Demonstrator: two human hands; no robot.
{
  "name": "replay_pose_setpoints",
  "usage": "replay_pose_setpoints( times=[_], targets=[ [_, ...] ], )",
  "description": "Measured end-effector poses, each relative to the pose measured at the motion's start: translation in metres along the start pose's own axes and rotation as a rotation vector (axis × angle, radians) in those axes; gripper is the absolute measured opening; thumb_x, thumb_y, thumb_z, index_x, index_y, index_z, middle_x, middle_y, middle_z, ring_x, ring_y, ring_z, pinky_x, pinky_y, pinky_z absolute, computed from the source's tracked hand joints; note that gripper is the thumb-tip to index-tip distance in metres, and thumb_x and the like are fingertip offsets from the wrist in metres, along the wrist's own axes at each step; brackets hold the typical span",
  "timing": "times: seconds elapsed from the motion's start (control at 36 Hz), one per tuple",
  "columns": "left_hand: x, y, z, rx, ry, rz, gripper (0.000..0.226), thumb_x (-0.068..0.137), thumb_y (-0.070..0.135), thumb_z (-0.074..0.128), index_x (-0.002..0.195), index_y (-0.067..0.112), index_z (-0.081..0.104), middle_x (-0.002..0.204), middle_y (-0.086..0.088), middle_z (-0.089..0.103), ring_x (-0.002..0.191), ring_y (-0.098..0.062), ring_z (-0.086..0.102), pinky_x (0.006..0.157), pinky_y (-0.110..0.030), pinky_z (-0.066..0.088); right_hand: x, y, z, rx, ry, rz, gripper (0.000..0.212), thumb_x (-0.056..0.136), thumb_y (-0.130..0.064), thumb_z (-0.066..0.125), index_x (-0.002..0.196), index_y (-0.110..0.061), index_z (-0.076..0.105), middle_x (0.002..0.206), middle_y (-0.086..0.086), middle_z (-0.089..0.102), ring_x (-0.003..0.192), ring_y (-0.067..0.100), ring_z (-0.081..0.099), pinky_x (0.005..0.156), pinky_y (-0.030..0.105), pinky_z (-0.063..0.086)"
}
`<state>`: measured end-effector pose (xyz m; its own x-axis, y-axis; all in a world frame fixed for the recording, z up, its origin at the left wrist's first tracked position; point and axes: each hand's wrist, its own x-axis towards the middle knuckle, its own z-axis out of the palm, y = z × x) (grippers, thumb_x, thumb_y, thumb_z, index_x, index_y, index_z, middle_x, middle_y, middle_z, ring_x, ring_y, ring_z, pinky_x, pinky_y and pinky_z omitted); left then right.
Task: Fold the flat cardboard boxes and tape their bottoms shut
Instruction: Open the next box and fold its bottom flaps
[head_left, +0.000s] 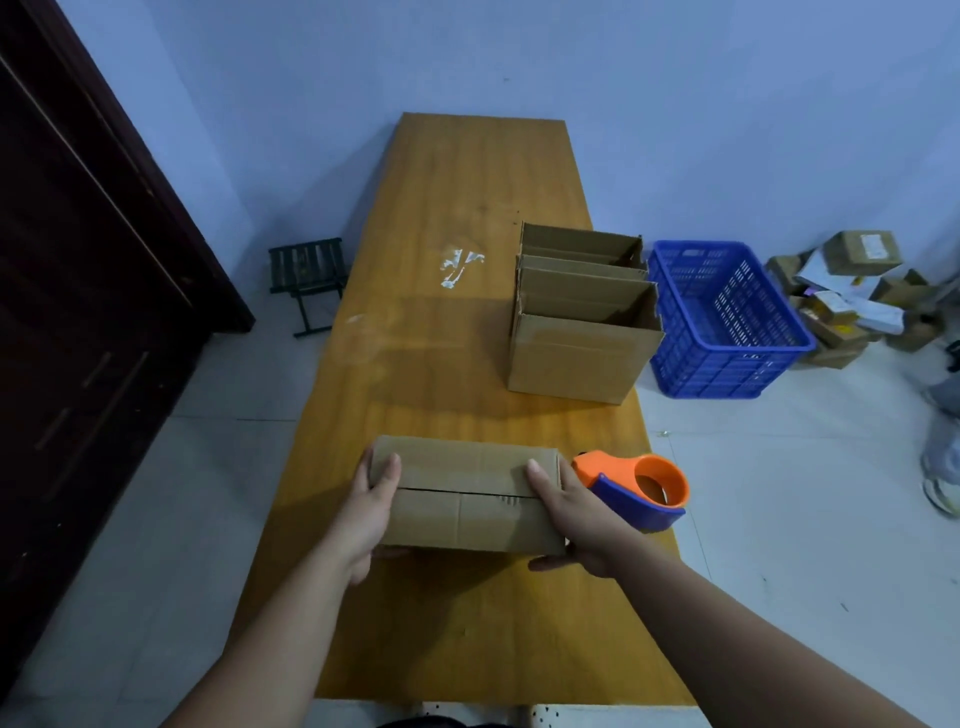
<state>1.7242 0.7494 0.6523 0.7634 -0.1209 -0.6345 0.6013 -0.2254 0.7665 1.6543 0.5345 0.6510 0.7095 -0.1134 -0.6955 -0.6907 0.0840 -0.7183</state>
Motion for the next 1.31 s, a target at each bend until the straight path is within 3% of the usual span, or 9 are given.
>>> replay_pose_setpoints(
  times=[0.11,0.28,0.47,0.61,0.72,0.97,1.06,1.14,1.31],
  targets=[
    [-0.005,0.01,-0.014,0.034,0.025,0.231,0.054,0.09,0.053,0.04,0.139,0.054,0.017,0.139,0.004,0.032,0.118,-0.022,0.037,0.086,-0.038,0.038,-0.008,-0.015,0.004,0.143,-0.066,-0.059,0.048,0.085,-0.071,0.036,0.129,-0.051,0.036,0.129,0.002,0.042,0.113,0.031,0.049,0.083,0.058,0.053],
    [-0.017,0.03,-0.023,0.13,-0.064,0.602,0.086,0.048,0.095,0.044,0.128,0.064,0.028,0.122,0.023,0.044,0.103,0.005,0.048,0.07,-0.015,0.046,-0.01,-0.043,-0.009,0.478,-0.12,0.242,0.067,0.076,-0.077,0.049,0.108,-0.019,0.061,0.109,0.022,0.062,0.107,0.049,0.051,0.102,0.071,0.02],
    [-0.014,0.044,-0.036,0.245,0.005,0.839,0.084,0.057,0.093,0.038,0.134,0.067,0.015,0.148,0.011,0.033,0.128,-0.006,0.04,0.096,-0.029,0.042,-0.02,-0.055,-0.019,0.4,-0.221,0.139,0.066,0.073,-0.054,0.066,0.124,-0.015,0.058,0.112,0.021,0.067,0.103,0.039,0.061,0.084,0.053,0.05],
    [-0.008,0.04,-0.034,0.579,0.557,0.944,0.095,0.07,0.089,0.019,0.135,0.02,0.03,0.114,-0.019,0.051,0.079,-0.021,0.053,0.044,-0.019,0.037,-0.023,-0.059,-0.018,0.396,-0.247,0.055,0.068,0.071,-0.049,0.068,0.127,-0.014,0.053,0.114,0.02,0.063,0.105,0.037,0.059,0.079,0.049,0.052],
    [-0.015,0.034,-0.021,0.513,0.734,0.922,0.071,0.08,0.082,0.017,0.099,0.014,0.029,0.063,-0.004,0.044,0.04,-0.012,0.032,0.041,-0.012,0.017,-0.022,-0.06,-0.013,0.37,-0.267,0.017,0.083,0.064,-0.051,0.075,0.133,-0.016,0.047,0.128,0.023,0.054,0.114,0.041,0.054,0.08,0.052,0.053],
    [-0.003,0.039,0.009,0.32,0.832,0.708,0.041,0.096,0.039,0.042,0.067,0.01,0.045,0.067,-0.003,0.049,0.057,-0.019,0.04,0.047,-0.024,0.021,-0.019,-0.045,0.008,0.475,-0.234,0.014,0.099,0.051,-0.045,0.087,0.136,-0.033,0.037,0.13,0.02,0.051,0.113,0.042,0.054,0.074,0.055,0.054],
    [-0.002,0.043,0.016,0.136,0.621,0.515,0.046,0.1,0.044,0.03,0.082,0.011,0.057,0.07,-0.003,0.055,0.072,-0.028,0.057,0.056,-0.031,0.04,-0.021,-0.05,0.004,0.393,-0.14,-0.074,0.086,0.065,-0.042,0.079,0.135,-0.043,0.028,0.128,0.016,0.051,0.111,0.04,0.055,0.078,0.055,0.054],
    [-0.003,0.049,0.019,-0.168,0.415,0.242,0.057,0.099,0.052,0.023,0.124,0.012,0.055,0.111,-0.006,0.062,0.106,-0.028,0.058,0.091,-0.042,0.047,-0.021,-0.058,-0.005,0.263,-0.082,-0.201,0.094,0.076,-0.037,0.075,0.14,-0.052,0.007,0.125,0.009,0.05,0.108,0.034,0.057,0.081,0.053,0.055],
    [-0.002,0.057,0.016,-0.594,0.201,-0.109,0.029,0.103,0.023,0.036,0.119,0.005,0.053,0.097,-0.017,0.058,0.089,-0.029,0.06,0.07,-0.038,0.054,-0.015,-0.058,0.001,0.016,0.014,-0.379,0.131,0.062,-0.05,0.08,0.131,-0.06,-0.031,0.139,0.002,0.037,0.119,0.025,0.049,0.099,0.052,0.046]
  ],
)
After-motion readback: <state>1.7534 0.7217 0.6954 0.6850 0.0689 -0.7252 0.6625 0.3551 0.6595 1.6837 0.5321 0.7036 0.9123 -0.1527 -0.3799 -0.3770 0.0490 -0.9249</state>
